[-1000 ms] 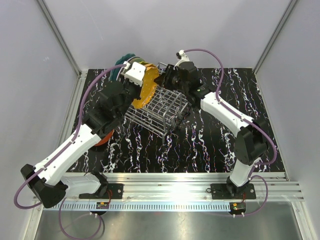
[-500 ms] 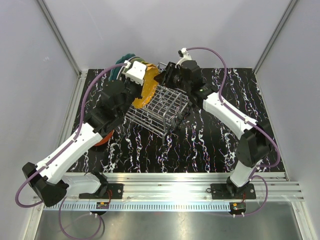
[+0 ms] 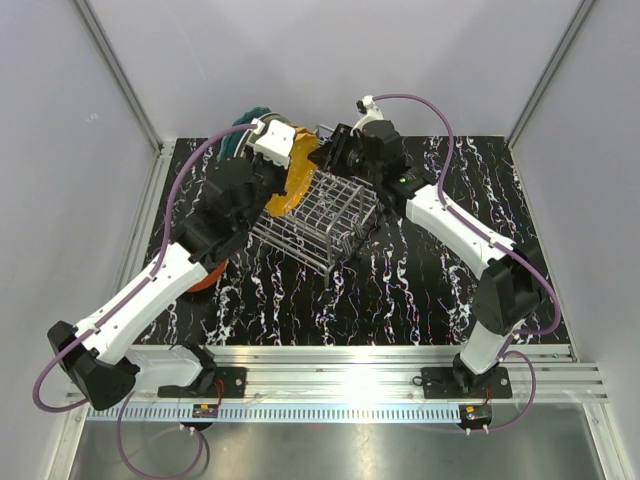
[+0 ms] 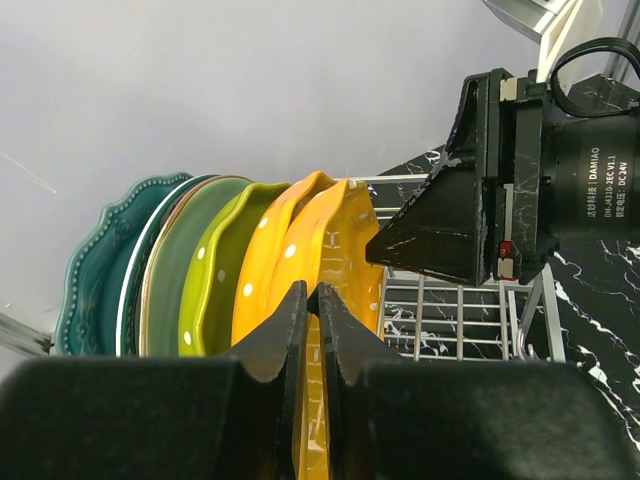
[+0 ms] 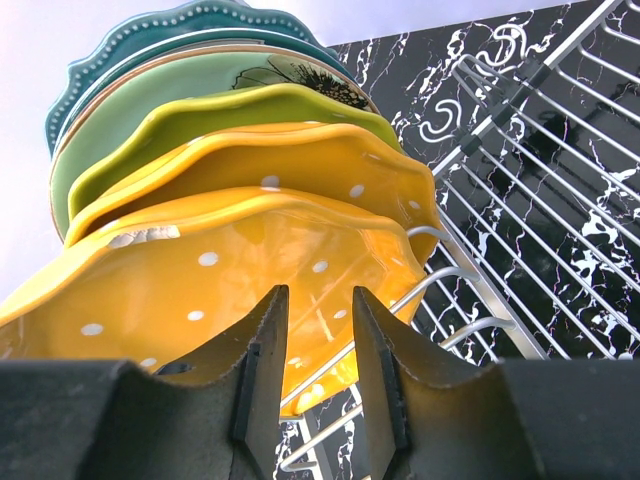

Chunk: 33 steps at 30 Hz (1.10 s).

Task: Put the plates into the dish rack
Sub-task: Insert the plate into the dish rack

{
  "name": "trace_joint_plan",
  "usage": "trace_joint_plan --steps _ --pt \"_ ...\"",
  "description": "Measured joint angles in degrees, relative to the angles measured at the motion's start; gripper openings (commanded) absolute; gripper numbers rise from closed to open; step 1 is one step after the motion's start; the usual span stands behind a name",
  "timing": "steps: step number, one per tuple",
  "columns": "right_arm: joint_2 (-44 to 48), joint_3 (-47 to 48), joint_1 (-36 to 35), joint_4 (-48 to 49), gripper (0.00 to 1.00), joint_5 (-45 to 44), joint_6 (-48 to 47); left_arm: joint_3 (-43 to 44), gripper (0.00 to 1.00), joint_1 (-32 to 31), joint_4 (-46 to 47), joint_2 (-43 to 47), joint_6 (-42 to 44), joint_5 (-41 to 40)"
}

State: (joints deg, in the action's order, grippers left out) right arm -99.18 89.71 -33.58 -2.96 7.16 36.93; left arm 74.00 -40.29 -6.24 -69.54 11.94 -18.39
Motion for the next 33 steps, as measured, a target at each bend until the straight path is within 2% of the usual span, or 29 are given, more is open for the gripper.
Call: trace_joint_plan --steps 33 --pt "1.9 1.9 0.0 -1.4 0.43 0.0 0.0 2.4 0.07 0.1 -0.9 -4.9 -0.8 1.7"
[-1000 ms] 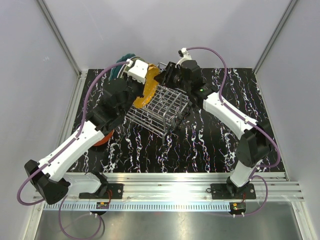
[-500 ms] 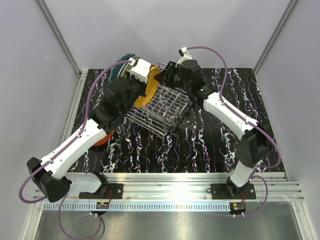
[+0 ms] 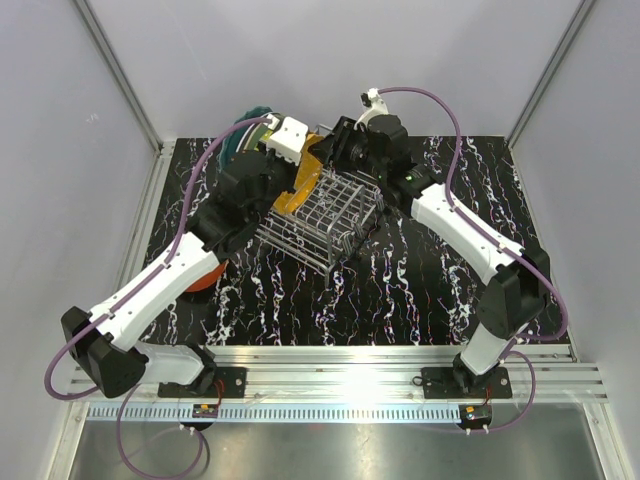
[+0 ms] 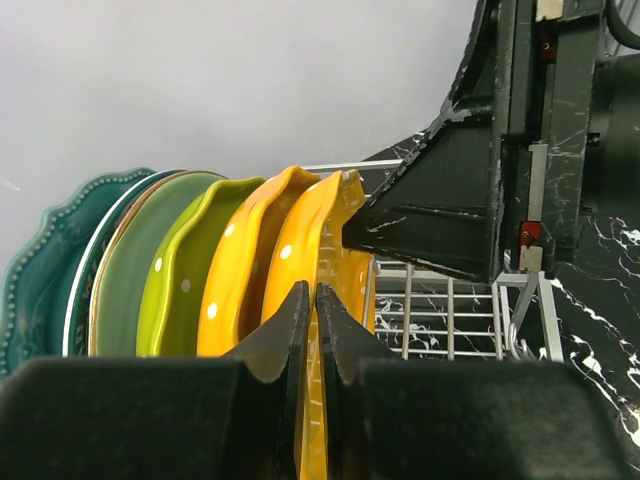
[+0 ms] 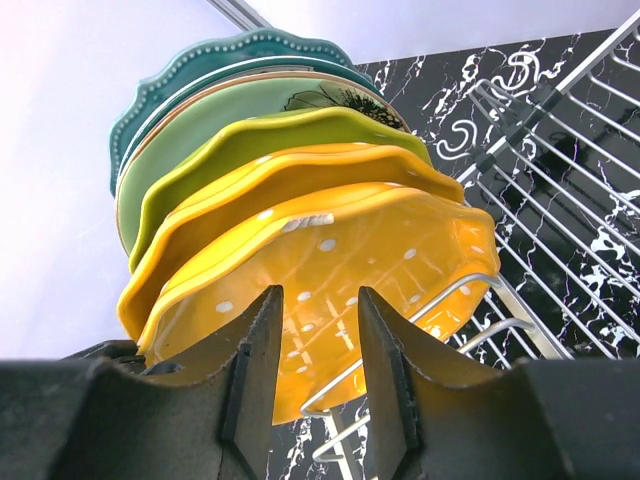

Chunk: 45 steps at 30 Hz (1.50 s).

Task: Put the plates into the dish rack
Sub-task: Insert the plate into the dish rack

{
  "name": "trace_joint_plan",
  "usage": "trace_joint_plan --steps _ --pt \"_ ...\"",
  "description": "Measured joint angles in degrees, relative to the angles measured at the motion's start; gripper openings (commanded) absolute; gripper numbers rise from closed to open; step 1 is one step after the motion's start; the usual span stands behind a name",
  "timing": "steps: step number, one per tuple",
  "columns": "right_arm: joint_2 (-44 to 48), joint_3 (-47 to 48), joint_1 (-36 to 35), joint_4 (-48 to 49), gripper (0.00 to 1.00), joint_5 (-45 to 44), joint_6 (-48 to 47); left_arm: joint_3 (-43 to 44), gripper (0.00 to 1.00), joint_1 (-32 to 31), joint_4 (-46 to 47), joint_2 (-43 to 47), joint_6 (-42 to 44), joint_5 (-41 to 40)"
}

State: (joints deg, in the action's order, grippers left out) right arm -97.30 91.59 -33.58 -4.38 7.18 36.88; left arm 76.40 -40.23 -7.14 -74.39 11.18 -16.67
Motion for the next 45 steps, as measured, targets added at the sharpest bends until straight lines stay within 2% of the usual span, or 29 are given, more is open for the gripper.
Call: trace_joint_plan --steps 17,24,33,38,39,43,45 --pt "0.1 0.0 0.0 -1.5 0.44 0.0 0.0 0.7 0.09 0.0 -1.3 0.0 -0.2 -0.5" --pt "0.1 1.4 0.0 -2.3 0.44 0.9 0.0 4.1 0.13 0.0 -7.5 0.0 -0.1 -1.1" --pt "0.0 3.5 0.0 -3.3 0.43 3.0 0.0 8.3 0.21 0.0 -10.5 0.1 0.4 -3.0" --pt "-0.1 3.7 0.0 -4.3 0.43 3.5 0.0 8.8 0.38 0.0 -11.4 2.3 0.9 -4.0" --pt "-0.1 3.7 0.0 -4.7 0.43 3.5 0.0 8.9 0.48 0.0 -11.8 3.2 0.8 -4.2" --pt "0.1 3.3 0.0 -5.1 0.43 3.9 0.0 10.3 0.72 0.0 -12.9 7.0 -0.2 -5.8" --pt "0.9 2.1 0.0 -5.1 0.43 4.1 0.0 10.3 0.77 0.0 -13.0 9.6 -1.1 -7.4"
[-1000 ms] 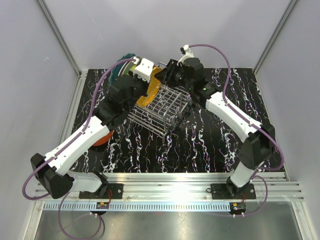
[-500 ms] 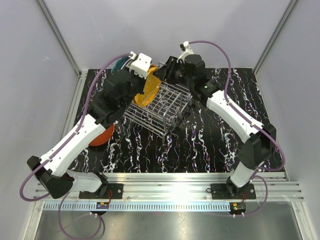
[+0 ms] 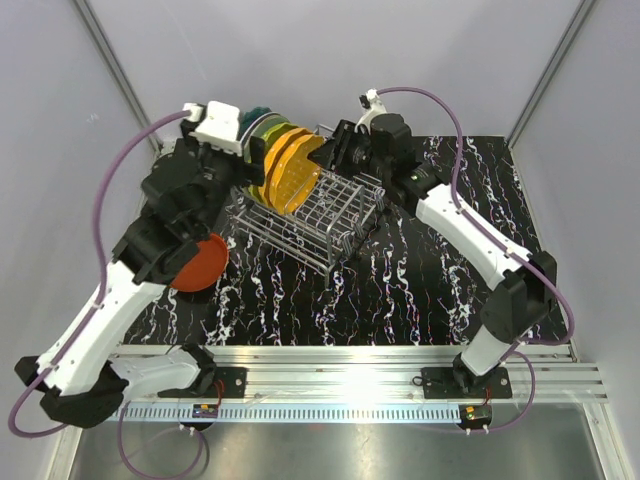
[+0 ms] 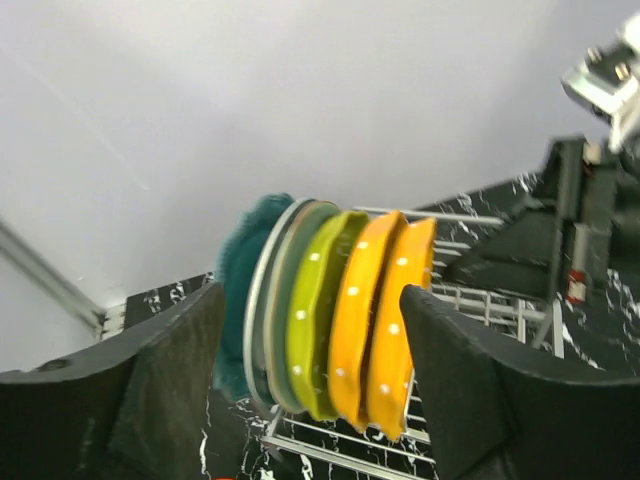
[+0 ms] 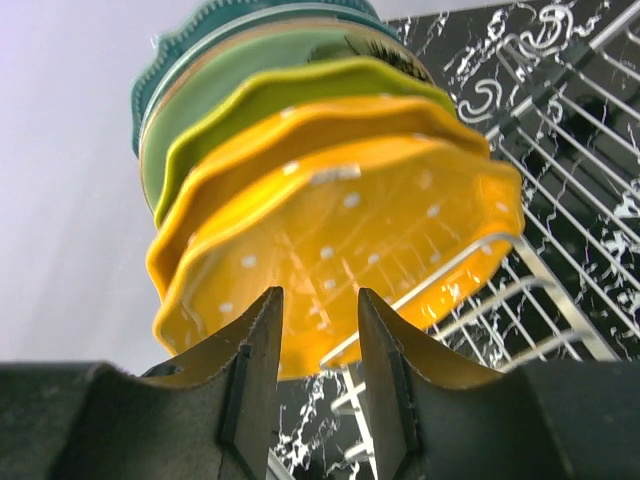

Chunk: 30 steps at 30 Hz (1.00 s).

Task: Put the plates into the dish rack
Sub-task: Insert the plate into the dish rack

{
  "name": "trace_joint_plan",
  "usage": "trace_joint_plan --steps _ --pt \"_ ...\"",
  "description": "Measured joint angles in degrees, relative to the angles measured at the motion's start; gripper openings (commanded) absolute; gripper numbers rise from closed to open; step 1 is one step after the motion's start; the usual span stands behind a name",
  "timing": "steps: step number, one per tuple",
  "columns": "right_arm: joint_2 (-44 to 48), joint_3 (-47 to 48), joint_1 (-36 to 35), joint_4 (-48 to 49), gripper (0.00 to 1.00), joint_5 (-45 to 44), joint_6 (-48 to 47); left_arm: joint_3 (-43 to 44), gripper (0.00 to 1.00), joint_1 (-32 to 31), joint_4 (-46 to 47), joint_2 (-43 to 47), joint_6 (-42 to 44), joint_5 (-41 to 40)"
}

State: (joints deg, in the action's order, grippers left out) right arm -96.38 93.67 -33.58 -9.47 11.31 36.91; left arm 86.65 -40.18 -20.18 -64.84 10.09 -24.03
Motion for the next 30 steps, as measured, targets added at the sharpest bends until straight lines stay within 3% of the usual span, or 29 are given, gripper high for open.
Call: trace_joint_plan --steps 5,11,20,30 --pt "3.2 -3.5 0.0 -0.4 0.44 0.7 -0.5 -1.1 0.84 0.0 -0.9 5.8 -3.1 -4.6" --pt "9.2 -6.9 0.0 -1.9 0.45 1.7 -2.6 -4.0 0.85 0.1 -7.2 8.4 -10.8 -12.6" --pt "21.5 -11.9 0.0 -5.3 0.47 0.8 -7.3 -15.2 0.86 0.6 -24.0 14.5 -30.8 -21.7" --pt "30.2 -20.7 0.3 -7.2 0.49 -3.4 -11.2 -26.9 0.86 2.6 -37.7 18.8 -57.7 -24.4"
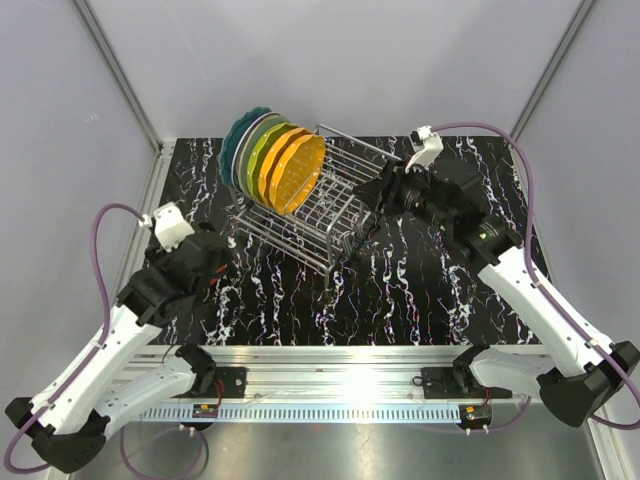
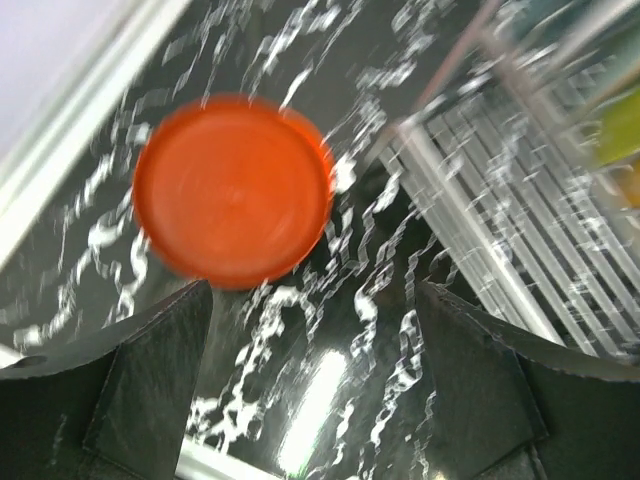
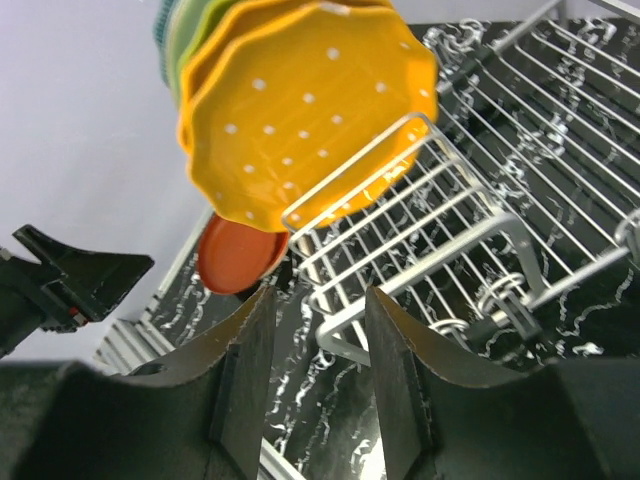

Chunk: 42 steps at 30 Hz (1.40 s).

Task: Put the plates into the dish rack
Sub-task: Insert the plate into the dish rack, then grab a plate with the left arm

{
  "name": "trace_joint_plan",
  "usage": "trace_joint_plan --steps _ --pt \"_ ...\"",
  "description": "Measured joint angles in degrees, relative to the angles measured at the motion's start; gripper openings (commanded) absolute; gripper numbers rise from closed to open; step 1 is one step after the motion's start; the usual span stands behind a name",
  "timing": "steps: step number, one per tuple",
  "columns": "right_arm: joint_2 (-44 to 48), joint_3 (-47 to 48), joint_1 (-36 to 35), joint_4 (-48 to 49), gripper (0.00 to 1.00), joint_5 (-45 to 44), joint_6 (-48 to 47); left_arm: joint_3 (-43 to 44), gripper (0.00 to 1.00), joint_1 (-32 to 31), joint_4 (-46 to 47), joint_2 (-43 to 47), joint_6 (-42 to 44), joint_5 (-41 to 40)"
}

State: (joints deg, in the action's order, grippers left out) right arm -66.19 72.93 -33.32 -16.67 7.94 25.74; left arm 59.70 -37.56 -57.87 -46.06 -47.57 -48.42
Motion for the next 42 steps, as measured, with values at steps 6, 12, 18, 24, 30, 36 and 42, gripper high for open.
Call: trace_joint_plan --steps 6,12,18,24,30,36,42 --pt "0.8 -3.4 0.2 -0.6 0.51 -1.6 -1.3 -8.2 0.86 5.4 -1.4 4.3 -9.7 2.8" --pt "4.0 -5.5 0.4 -1.3 0.54 -3.4 -2.1 -16.5 0.84 15.9 4.7 5.6 -13.2 10.9" --pt "6.0 -6.7 0.4 -0.8 0.55 -4.0 -2.2 -21.6 0.85 26.1 10.5 3.4 -13.8 18.9" --pt "6.0 -7.9 0.4 -0.3 0.55 -4.0 -2.2 -23.6 0.84 30.8 15.8 0.6 -14.4 23.0" --pt "5.9 -8.5 0.4 0.0 0.55 -4.0 -2.2 -27.6 0.83 33.4 17.7 -0.1 -15.5 25.2" --pt "5.6 -8.7 0.4 0.5 0.55 -3.9 -2.2 -30.8 0.79 35.7 22.0 -2.6 -16.1 27.1" --pt "5.4 -8.9 0.4 0.5 0.55 -4.0 -2.2 -31.5 0.75 36.8 26.7 -7.7 -16.8 29.1"
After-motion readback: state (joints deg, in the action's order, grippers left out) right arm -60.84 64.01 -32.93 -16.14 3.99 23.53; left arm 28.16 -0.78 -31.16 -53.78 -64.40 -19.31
